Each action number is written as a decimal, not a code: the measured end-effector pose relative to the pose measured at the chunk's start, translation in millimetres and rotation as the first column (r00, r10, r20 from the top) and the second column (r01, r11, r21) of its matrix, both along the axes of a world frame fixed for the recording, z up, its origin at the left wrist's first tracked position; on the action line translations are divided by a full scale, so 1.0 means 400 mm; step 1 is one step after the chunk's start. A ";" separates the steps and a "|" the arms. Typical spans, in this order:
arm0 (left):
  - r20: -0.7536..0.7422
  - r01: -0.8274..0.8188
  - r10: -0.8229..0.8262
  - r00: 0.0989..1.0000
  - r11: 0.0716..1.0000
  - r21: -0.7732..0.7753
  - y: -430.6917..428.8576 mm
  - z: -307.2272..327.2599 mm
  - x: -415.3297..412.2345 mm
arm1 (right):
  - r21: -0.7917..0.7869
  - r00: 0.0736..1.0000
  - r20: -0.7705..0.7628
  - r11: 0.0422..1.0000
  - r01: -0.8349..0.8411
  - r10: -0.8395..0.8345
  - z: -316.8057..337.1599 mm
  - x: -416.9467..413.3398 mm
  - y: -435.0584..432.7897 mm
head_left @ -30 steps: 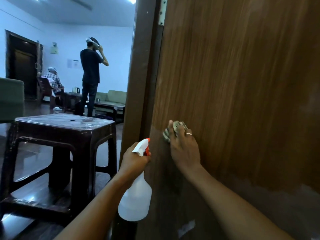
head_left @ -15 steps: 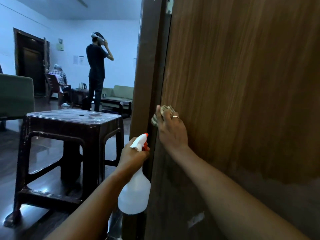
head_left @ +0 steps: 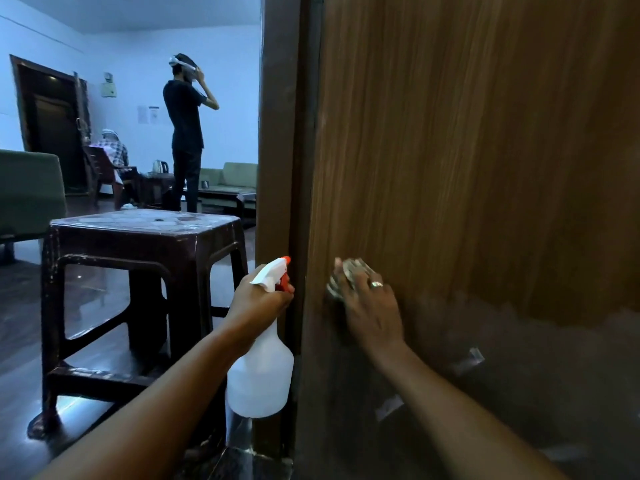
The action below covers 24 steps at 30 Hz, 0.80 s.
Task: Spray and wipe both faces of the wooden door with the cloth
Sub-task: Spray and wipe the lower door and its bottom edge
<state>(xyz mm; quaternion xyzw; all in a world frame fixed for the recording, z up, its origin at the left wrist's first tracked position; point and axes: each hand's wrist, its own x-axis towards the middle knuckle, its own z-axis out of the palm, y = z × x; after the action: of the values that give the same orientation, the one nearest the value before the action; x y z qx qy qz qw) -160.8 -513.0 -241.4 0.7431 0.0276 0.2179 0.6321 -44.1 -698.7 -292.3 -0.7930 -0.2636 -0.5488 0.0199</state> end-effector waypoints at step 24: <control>0.021 0.088 -0.092 0.996 0.985 0.149 -0.196 -0.032 0.060 | -0.275 0.999 -0.039 0.961 -0.033 0.023 -0.201 -0.011 -0.231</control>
<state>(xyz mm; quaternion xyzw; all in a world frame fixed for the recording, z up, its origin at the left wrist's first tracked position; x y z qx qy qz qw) -136.9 -591.3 -254.3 0.7852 -0.0308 0.2009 0.5849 -48.3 -791.2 -372.9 -0.7939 -0.3483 -0.4923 -0.0782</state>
